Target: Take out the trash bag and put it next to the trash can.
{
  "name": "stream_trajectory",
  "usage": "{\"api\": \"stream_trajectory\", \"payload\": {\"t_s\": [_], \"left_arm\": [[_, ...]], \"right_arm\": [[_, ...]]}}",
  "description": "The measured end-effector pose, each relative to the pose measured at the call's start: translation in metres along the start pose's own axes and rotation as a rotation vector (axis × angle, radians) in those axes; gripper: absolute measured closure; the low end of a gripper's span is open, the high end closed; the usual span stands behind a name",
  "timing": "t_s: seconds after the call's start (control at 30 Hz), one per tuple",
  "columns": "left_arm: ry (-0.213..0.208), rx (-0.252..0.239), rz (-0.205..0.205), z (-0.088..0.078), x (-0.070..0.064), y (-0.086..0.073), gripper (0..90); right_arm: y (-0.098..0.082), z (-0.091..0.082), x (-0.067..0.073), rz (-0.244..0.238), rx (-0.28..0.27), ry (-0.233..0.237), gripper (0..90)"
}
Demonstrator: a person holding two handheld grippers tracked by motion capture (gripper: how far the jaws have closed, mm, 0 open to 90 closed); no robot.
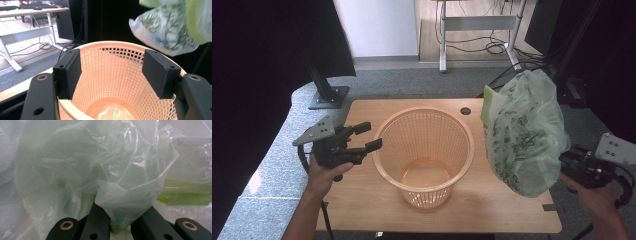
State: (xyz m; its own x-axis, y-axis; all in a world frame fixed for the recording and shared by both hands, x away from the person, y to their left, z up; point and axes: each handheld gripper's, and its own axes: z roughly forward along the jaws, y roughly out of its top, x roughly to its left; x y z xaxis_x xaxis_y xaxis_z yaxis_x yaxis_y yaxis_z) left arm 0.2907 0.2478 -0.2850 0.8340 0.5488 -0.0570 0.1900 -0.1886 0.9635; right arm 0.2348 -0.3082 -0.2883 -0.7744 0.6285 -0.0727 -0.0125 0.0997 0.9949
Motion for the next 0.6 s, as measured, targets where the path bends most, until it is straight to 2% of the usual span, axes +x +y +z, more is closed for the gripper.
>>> {"api": "stream_trajectory", "payload": {"t_s": [0.2, 0.33, 0.4, 0.53, 0.6], "left_arm": [[-0.004, 0.009, 0.002, 0.000, 0.001, -0.004, 31.8], [-0.004, 0.011, -0.005, 0.000, 0.002, -0.006, 31.7], [-0.003, 0.010, -0.007, 0.000, 0.003, -0.008, 31.8], [0.002, 0.006, -0.015, -0.002, 0.004, -0.010, 31.7], [0.005, 0.005, -0.015, -0.003, 0.005, -0.010, 31.7]], "right_arm": [[-0.054, 0.010, -0.009, 0.068, 0.038, -0.001, 87.4], [-0.095, 0.022, -0.018, 0.134, 0.040, 0.009, 87.4], [-0.113, 0.031, -0.020, 0.157, 0.061, 0.004, 87.3], [-0.143, 0.044, -0.026, 0.190, 0.105, -0.013, 87.2], [-0.154, 0.048, -0.029, 0.211, 0.110, -0.024, 87.2]]}}
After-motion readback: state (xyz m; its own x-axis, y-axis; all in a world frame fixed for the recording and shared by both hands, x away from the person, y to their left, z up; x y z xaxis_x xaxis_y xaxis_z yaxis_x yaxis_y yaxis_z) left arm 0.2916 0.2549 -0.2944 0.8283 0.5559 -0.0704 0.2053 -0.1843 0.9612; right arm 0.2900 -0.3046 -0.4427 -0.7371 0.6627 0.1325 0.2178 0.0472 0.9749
